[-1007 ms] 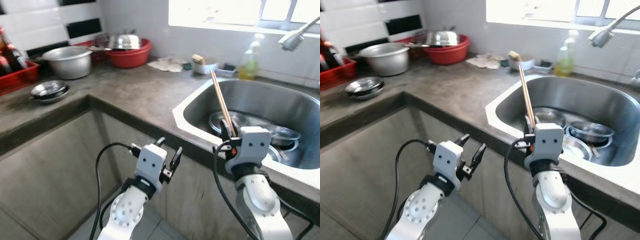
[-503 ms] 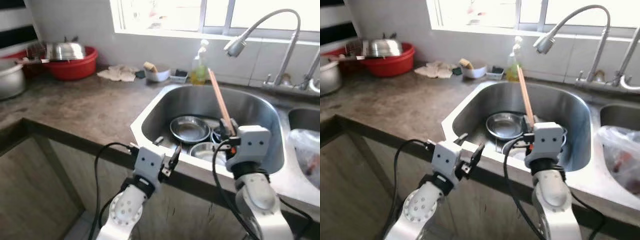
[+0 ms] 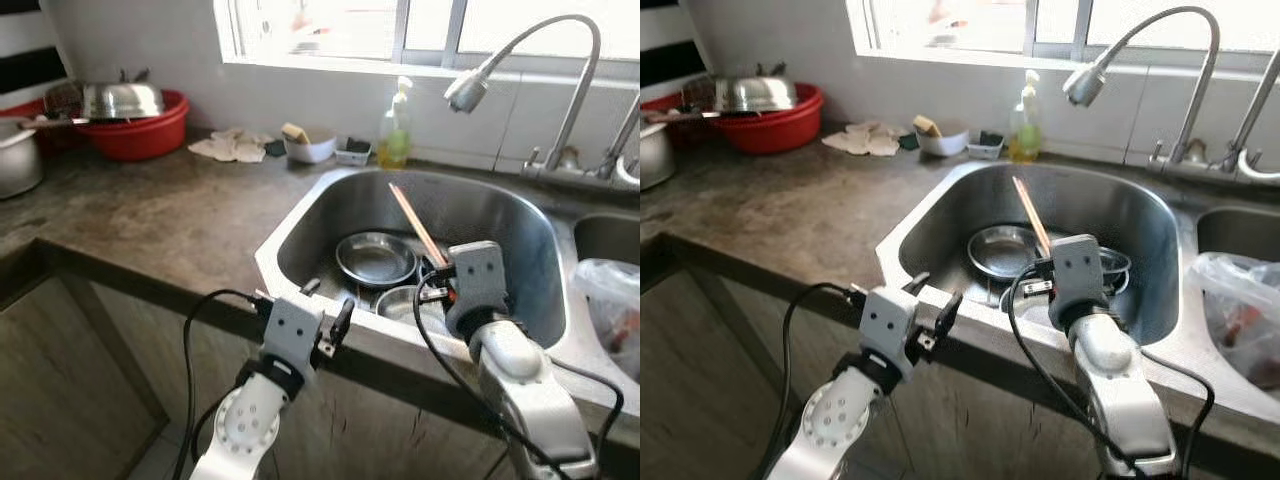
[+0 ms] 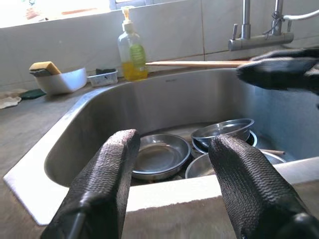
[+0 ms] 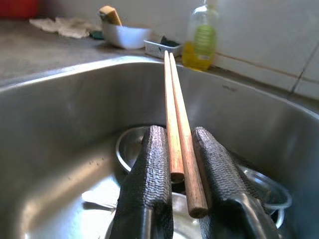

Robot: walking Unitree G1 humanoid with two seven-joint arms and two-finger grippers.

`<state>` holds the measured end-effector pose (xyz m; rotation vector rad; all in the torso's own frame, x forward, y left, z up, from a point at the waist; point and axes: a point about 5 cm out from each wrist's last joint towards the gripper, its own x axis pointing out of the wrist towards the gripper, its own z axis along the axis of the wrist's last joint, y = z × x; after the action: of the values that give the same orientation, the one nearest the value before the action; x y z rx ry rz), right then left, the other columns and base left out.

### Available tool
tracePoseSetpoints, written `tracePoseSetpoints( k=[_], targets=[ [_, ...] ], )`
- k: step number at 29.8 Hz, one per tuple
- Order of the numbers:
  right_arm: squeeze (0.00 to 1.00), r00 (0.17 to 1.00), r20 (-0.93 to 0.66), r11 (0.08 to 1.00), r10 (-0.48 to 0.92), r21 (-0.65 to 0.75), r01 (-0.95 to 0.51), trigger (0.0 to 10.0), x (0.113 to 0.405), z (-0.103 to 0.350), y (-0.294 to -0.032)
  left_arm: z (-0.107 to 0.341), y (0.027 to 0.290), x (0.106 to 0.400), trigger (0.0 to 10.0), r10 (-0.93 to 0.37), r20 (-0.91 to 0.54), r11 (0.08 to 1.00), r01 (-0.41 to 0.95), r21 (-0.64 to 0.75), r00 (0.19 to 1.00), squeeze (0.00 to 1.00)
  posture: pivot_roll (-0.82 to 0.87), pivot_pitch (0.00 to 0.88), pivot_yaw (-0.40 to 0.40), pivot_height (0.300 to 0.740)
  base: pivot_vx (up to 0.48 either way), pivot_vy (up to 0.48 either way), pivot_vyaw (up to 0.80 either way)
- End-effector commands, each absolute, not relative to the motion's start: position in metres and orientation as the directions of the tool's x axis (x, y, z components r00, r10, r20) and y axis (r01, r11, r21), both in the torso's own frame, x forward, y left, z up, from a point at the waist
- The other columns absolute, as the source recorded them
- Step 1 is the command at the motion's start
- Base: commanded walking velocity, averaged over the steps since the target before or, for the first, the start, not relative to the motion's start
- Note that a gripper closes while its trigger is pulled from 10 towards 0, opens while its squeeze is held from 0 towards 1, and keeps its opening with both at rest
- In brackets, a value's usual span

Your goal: Kitchen organization

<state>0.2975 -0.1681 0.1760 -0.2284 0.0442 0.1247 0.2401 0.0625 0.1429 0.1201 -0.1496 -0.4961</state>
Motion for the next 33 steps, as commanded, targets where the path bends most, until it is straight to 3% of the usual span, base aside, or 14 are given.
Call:
tracePoseSetpoints(
  k=[1,6,18,19,20,27,33],
  targets=[
    [0.00,0.982,-0.147,0.954,0.116,-0.259,-0.151,10.0,0.308,0.169,-0.169,0.145,0.064,0.240,10.0,-0.476,0.112,0.875,0.457,0.161,0.872,0.00,0.00,0.000,-0.018,0.740,0.000,0.000,0.00],
    [0.00,0.953,-0.271,0.938,0.137,-0.272,-0.213,10.0,0.326,0.155,-0.169,0.146,0.064,0.239,10.0,-0.471,0.112,0.877,0.452,0.163,0.875,0.00,0.02,0.002,-0.035,0.740,0.000,0.000,0.00],
    [0.00,0.926,-0.348,0.936,0.150,-0.252,-0.246,10.0,0.348,0.150,-0.172,0.145,0.066,0.234,10.0,-0.463,0.102,0.881,0.444,0.164,0.880,0.00,0.04,0.016,-0.049,0.740,0.000,0.000,0.00],
    [0.17,0.923,-0.353,0.938,0.152,-0.244,-0.248,10.0,0.348,0.149,-0.172,0.145,0.066,0.233,10.0,-0.463,0.102,0.881,0.444,0.164,0.881,0.00,0.04,0.015,-0.051,0.740,0.000,0.000,0.00],
    [1.00,0.920,-0.361,0.937,0.153,-0.242,-0.251,10.0,0.348,0.146,-0.172,0.145,0.066,0.233,10.0,-0.462,0.102,0.882,0.443,0.163,0.881,0.00,0.04,0.017,-0.051,0.740,0.000,0.000,0.00],
    [1.00,0.920,-0.354,0.940,0.167,-0.224,-0.257,10.0,0.345,0.142,-0.170,0.144,0.066,0.232,10.0,-0.462,0.100,0.882,0.443,0.163,0.881,0.00,0.04,0.015,-0.050,0.740,0.000,0.000,0.00],
    [1.00,0.957,-0.245,0.959,0.157,-0.195,-0.207,10.0,0.340,0.155,-0.169,0.145,0.066,0.234,10.0,-0.460,0.106,0.883,0.442,0.159,0.882,0.00,0.03,0.014,-0.049,0.740,0.000,0.000,0.00]
  ],
)
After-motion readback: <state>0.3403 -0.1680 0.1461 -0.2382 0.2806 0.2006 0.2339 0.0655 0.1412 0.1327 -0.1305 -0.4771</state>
